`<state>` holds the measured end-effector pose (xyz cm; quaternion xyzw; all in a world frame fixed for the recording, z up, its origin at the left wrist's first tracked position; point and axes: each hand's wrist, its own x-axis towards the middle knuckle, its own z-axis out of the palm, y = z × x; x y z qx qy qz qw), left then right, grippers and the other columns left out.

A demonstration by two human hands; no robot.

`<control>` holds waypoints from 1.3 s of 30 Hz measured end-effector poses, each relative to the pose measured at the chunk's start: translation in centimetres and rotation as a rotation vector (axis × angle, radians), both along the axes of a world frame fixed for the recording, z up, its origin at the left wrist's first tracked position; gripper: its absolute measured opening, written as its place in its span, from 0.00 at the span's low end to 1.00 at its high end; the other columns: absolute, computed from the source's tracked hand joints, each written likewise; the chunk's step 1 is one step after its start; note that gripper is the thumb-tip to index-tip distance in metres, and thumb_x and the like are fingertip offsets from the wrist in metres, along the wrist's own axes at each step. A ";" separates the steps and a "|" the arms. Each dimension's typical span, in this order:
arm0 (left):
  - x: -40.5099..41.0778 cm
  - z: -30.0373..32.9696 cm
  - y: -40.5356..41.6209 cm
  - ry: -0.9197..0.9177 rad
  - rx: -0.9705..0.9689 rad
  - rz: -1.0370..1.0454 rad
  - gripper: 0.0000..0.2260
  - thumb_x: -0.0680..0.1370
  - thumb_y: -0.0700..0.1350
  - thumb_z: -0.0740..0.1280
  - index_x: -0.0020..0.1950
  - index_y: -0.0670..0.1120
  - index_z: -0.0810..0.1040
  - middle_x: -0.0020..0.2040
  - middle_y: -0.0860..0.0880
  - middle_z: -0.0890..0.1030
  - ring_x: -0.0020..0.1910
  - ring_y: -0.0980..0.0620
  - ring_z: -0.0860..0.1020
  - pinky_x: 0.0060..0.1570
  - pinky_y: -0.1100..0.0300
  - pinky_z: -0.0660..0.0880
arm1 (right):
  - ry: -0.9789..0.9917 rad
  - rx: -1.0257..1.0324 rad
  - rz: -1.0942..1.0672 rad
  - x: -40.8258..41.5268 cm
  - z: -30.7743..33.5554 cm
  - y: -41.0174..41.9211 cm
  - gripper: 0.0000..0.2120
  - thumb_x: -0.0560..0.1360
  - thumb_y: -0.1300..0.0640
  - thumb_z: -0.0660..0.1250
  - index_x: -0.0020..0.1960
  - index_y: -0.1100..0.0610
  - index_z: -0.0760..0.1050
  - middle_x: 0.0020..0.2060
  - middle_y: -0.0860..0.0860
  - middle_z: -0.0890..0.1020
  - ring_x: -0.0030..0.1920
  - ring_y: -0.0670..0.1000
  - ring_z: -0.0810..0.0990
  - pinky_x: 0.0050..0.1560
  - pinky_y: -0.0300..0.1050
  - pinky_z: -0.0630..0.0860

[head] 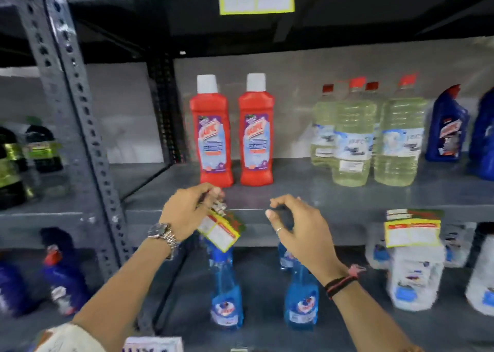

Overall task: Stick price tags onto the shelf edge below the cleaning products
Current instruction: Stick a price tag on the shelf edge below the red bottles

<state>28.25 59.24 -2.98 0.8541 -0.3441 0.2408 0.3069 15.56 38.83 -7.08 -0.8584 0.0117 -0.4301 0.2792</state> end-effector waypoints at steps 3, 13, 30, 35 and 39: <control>1.3 0.1 0.9 -0.057 0.071 -0.099 0.06 0.76 0.55 0.61 0.45 0.56 0.76 0.35 0.54 0.82 0.36 0.52 0.79 0.36 0.55 0.73 | -0.057 -0.069 -0.095 1.7 -0.8 3.0 0.07 0.72 0.48 0.68 0.40 0.50 0.76 0.43 0.44 0.83 0.48 0.48 0.79 0.55 0.47 0.75; 2.7 -1.0 2.4 -0.053 -0.047 -0.283 0.05 0.76 0.53 0.63 0.43 0.53 0.74 0.36 0.55 0.84 0.35 0.53 0.80 0.35 0.55 0.75 | 0.097 -0.225 -0.265 2.1 -1.1 5.4 0.04 0.73 0.52 0.69 0.43 0.52 0.79 0.56 0.48 0.80 0.58 0.54 0.72 0.61 0.57 0.71; 2.3 -2.1 3.4 0.026 0.045 -0.429 0.06 0.68 0.48 0.73 0.32 0.52 0.80 0.58 0.58 0.80 0.58 0.62 0.75 0.58 0.64 0.70 | 0.278 -0.244 -0.141 0.8 0.6 4.0 0.04 0.71 0.51 0.66 0.39 0.50 0.77 0.59 0.40 0.78 0.57 0.46 0.70 0.45 0.46 0.73; 1.5 -1.9 2.9 0.065 -0.077 -0.345 0.06 0.68 0.49 0.73 0.32 0.54 0.80 0.52 0.58 0.83 0.54 0.64 0.77 0.54 0.62 0.75 | 0.233 -0.237 -0.172 1.1 1.0 3.9 0.05 0.73 0.52 0.65 0.38 0.50 0.76 0.54 0.39 0.80 0.51 0.43 0.70 0.44 0.41 0.66; 1.4 -1.8 2.5 0.082 -0.117 -0.293 0.06 0.68 0.49 0.73 0.32 0.54 0.79 0.48 0.59 0.84 0.52 0.65 0.78 0.49 0.63 0.76 | 0.177 -0.214 -0.180 1.4 1.1 4.0 0.06 0.73 0.53 0.65 0.38 0.52 0.76 0.50 0.41 0.82 0.48 0.45 0.72 0.45 0.42 0.66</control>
